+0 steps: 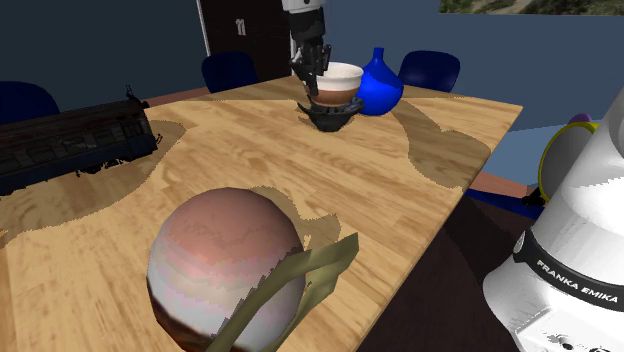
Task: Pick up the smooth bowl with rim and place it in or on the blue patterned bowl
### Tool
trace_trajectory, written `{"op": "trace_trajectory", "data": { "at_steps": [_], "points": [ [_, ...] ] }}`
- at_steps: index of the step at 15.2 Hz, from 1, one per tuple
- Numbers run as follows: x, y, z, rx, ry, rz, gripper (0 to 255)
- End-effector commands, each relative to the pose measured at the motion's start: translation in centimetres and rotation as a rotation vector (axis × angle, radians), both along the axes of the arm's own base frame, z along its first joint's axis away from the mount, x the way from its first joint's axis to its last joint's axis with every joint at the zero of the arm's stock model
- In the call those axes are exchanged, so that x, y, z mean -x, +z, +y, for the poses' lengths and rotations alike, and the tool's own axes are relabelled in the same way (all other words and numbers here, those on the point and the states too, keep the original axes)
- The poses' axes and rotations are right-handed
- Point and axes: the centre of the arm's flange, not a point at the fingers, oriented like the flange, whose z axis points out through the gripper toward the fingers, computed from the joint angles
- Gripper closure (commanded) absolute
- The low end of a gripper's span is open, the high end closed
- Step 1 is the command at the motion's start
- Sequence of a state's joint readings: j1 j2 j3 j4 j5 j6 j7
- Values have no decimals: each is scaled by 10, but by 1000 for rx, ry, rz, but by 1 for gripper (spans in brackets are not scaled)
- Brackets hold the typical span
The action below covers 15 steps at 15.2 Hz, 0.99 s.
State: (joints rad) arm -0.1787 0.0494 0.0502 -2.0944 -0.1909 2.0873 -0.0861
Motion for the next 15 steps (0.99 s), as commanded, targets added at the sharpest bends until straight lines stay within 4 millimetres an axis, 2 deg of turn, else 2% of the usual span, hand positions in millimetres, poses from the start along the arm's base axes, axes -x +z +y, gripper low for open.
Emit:
{"op": "trace_trajectory", "data": {
  "at_steps": [1,3,4,9,13,15],
  "points": [
    [0,0,0,0,0,-1,255],
    [0,0,0,0,0,-1,255],
    [0,0,0,0,0,-1,0],
    [0,0,0,0,0,-1,0],
    [-3,49,8,0,0,-1,0],
    [-3,49,8,0,0,-1,0]
  ]
}}
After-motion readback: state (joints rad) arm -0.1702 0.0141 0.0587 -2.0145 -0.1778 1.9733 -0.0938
